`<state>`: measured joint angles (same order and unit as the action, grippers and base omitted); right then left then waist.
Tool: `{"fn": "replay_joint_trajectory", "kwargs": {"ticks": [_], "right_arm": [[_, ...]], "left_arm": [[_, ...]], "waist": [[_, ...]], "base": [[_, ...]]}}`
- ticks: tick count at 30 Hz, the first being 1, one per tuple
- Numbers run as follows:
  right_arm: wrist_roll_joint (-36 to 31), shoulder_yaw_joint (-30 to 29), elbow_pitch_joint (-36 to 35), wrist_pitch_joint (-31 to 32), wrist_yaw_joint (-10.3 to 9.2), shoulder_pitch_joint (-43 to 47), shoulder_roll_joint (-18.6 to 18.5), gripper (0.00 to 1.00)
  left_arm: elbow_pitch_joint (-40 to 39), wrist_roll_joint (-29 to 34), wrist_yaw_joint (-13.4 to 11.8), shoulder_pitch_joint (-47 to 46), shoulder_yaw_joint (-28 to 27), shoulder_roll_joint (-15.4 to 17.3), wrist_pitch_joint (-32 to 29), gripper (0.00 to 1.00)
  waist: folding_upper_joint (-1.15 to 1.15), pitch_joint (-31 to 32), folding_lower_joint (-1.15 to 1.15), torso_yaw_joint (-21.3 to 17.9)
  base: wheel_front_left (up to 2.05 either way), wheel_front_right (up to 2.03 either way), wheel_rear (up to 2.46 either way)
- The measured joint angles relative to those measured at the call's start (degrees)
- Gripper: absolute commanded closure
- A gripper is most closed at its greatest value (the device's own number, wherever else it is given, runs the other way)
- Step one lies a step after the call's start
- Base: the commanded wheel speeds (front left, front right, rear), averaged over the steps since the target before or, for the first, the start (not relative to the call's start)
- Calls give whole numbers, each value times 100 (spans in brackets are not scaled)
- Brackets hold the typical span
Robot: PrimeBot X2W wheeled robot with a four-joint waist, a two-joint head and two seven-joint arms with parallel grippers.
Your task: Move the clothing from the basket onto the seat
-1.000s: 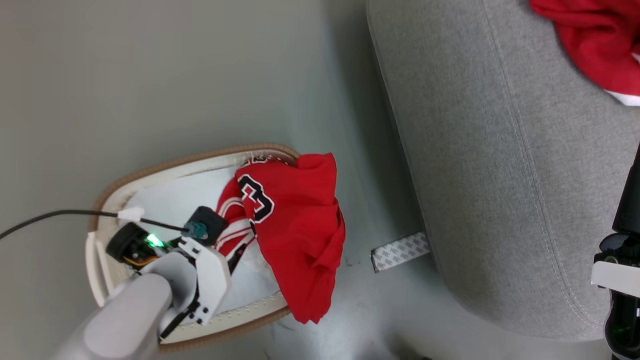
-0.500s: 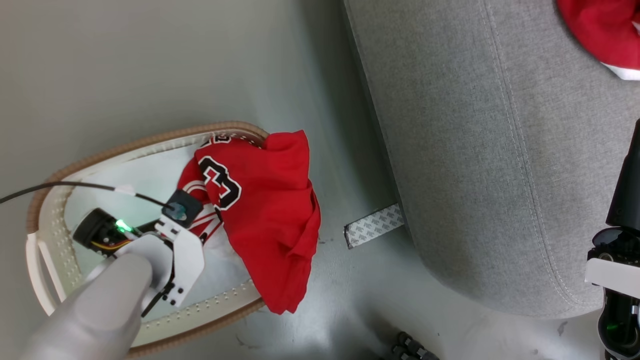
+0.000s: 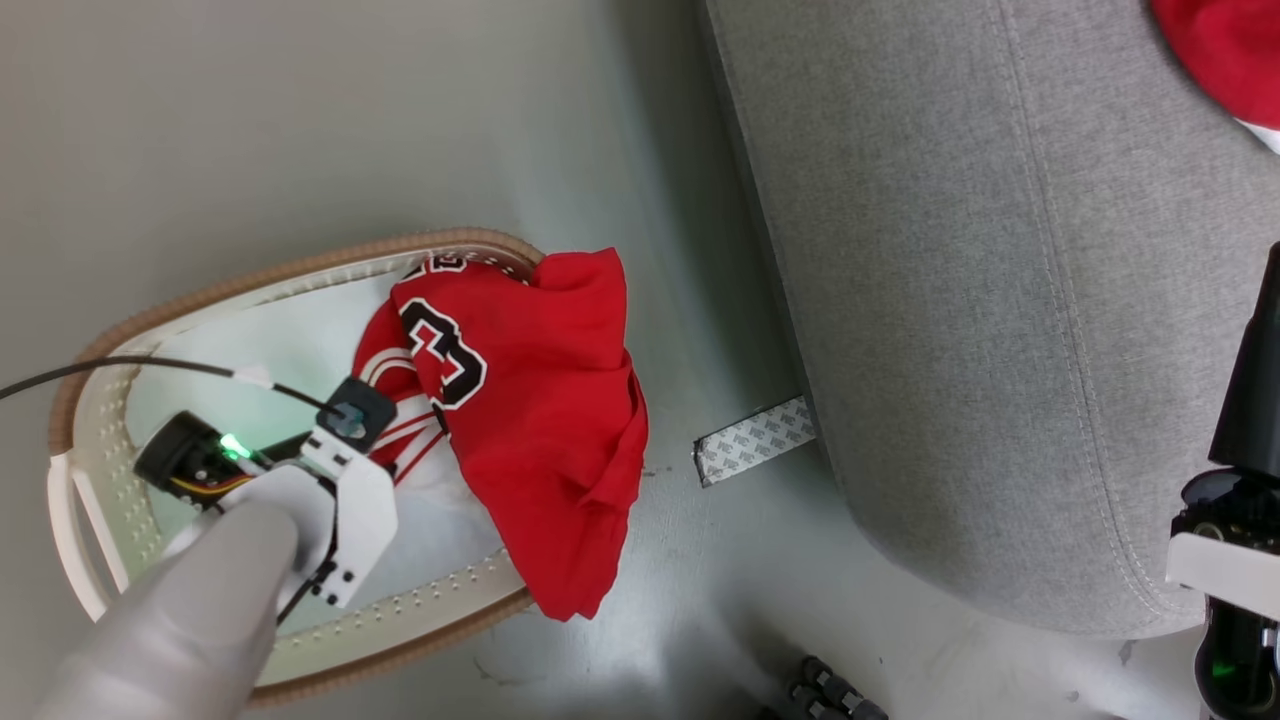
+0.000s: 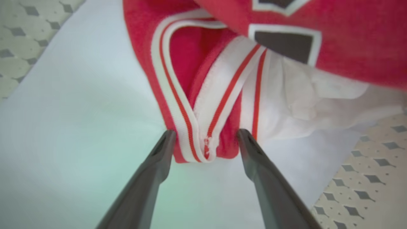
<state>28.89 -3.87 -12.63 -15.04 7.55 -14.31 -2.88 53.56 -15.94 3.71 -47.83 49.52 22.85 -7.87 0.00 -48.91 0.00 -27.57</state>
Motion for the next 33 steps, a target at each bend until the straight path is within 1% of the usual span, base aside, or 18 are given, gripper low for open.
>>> {"fn": "replay_joint_trajectory", "kwargs": {"ticks": [1, 2, 4, 5, 10, 14, 18, 27, 33], "right_arm": [[-14, 14, -35, 0, 0, 28, 0, 0], [-16, 18, -51, 1, 0, 40, 0, 0], [-44, 23, -99, 1, 0, 42, 0, 0], [-49, 26, -129, 0, 0, 48, 0, 0], [-56, 38, -145, 0, 0, 70, -1, 0], [-56, 133, -58, 0, 0, -2, 0, 0], [-152, 74, 43, 0, 0, -96, 1, 0], [-608, -131, 277, 0, 0, -117, 5, 0], [-857, -143, 554, 1, 0, -107, 8, 0]], "left_arm": [[52, 0, 14, -7, 3, 9, 51, 0], [101, -1, 29, -28, 9, 15, 97, 6], [185, -27, 54, -71, -5, 29, 200, 67], [212, -29, 66, -93, 2, 37, 259, 100], [374, -119, 157, -163, 4, 33, 605, 100], [526, -230, 227, -174, -10, -30, 811, 100], [589, -345, 282, -173, 12, -240, 987, 100], [593, -777, 359, 91, 51, -783, 1641, 100], [296, -1246, 379, 361, 219, -1051, 1964, 100]], "waist": [[0, -12, 0, 9], [0, -23, 0, 19], [0, -46, 0, 41], [0, -57, 0, 49], [0, -49, 0, 48], [0, 43, 0, 17], [0, 250, 0, 59], [0, 1112, 0, 439], [0, 1875, -1, 746]], "base": [[9, 9, 9], [9, 9, 9], [6, 6, 6], [1, 1, 1], [0, 0, 0], [0, 0, 0], [0, 0, 0], [0, 0, 0], [0, 0, 0]]}}
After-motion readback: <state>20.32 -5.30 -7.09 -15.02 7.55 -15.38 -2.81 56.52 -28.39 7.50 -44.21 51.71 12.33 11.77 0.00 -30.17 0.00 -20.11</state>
